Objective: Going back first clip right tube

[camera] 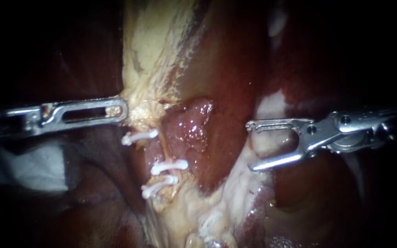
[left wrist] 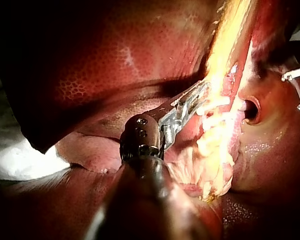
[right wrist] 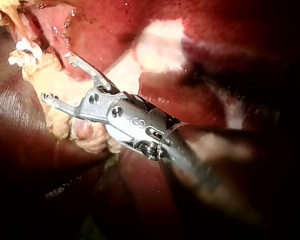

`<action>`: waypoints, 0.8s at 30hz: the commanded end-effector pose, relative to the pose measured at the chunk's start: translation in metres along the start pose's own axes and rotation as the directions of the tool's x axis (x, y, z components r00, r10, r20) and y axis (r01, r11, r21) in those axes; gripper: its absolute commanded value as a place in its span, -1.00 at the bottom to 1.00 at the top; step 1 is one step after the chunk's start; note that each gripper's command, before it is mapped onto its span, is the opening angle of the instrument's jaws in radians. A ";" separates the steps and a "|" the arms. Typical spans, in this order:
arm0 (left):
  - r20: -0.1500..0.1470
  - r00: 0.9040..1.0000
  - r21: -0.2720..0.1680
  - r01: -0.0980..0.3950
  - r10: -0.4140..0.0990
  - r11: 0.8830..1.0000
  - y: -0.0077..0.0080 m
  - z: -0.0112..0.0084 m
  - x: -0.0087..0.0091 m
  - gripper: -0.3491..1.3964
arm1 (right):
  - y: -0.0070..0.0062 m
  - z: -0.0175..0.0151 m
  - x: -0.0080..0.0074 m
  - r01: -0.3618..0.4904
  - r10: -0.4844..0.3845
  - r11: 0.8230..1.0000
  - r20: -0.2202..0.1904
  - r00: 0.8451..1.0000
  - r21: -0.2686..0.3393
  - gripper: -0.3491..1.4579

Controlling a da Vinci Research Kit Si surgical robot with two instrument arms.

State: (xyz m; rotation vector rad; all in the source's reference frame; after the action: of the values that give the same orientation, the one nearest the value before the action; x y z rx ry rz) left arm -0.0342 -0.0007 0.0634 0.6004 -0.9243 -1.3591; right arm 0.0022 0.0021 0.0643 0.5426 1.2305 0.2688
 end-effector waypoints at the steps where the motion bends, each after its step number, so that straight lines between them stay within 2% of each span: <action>1: -0.009 1.000 -0.002 -0.003 0.003 1.000 0.0002 0.0011 0.0002 -1.00 | -0.0001 0.0001 0.0001 0.001 -0.001 1.000 0.000 1.000 0.000 0.05; 7: -0.035 0.999 -0.002 -0.018 0.018 1.000 0.0005 0.0057 0.0013 -1.00 | -0.0002 0.0000 0.0004 -0.001 0.001 1.000 -0.003 1.000 0.000 0.05; 10: -0.041 0.999 -0.002 -0.022 0.022 1.000 0.0004 0.0067 0.0018 -1.00 | -0.0003 -0.0001 0.0007 0.004 -0.004 1.000 -0.004 1.000 0.001 0.05; 18: -0.041 0.999 -0.002 -0.023 0.022 1.000 0.0004 0.0068 0.0018 -1.00 | -0.0007 -0.0005 0.0015 0.005 -0.005 1.000 -0.007 1.000 0.003 0.05; 24: -0.042 0.999 -0.001 -0.023 0.023 1.000 0.0004 0.0068 0.0018 -1.00 | -0.0007 -0.0006 0.0015 0.005 -0.005 1.000 -0.007 1.000 0.003 0.05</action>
State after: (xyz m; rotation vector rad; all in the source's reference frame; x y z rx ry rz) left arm -0.0397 -0.0014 0.0678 0.6128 -0.8934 -1.3225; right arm 0.0021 0.0023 0.0625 0.5411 1.2397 0.2650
